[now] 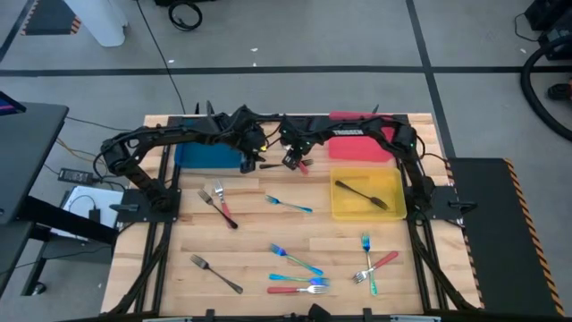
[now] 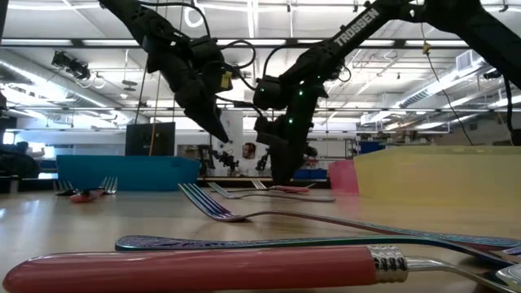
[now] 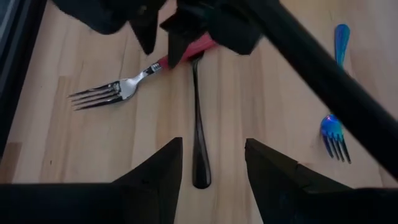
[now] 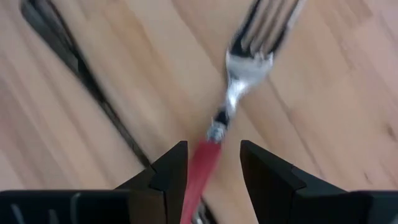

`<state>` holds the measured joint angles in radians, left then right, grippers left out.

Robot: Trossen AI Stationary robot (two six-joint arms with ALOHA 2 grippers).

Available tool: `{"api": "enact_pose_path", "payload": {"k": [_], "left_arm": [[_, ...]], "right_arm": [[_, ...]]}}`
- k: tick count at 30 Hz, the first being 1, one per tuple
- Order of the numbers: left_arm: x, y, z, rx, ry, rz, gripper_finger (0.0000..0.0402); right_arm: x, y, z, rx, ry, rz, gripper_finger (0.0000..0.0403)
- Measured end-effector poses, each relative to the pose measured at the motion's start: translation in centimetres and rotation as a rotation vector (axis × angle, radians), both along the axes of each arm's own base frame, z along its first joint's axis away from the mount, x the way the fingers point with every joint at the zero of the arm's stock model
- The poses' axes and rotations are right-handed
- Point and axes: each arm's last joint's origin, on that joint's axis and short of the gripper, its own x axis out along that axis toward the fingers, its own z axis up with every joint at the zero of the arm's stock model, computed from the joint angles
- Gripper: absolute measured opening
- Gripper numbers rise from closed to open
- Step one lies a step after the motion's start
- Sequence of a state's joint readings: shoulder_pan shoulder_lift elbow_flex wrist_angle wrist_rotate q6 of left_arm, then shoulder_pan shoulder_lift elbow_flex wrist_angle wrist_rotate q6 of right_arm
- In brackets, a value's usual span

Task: Sort silverware by color (type)
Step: Put the red fork into the blue bin

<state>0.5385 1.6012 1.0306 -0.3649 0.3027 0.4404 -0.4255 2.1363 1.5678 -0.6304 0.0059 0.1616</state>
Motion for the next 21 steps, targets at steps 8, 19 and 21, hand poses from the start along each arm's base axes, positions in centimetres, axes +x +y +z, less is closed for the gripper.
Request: {"api": "enact_pose_path", "payload": {"k": [8,19,21], "left_arm": [[-0.02,0.04,0.0,0.001,0.001,0.004,0.0172],[0.01,0.07,0.03,0.005,-0.004,0.003,0.0172],[0.01,0.07,0.03,0.005,-0.004,0.003,0.0172]], "right_arm": [[0.09,-0.1,-0.94,-0.011,0.028,-0.011,0.0156],[0.09,-0.13,-1.01,-0.017,0.034,0.002,0.0086],[0.11,-0.12,-0.98,-0.022,0.034,0.014,0.0057]]}}
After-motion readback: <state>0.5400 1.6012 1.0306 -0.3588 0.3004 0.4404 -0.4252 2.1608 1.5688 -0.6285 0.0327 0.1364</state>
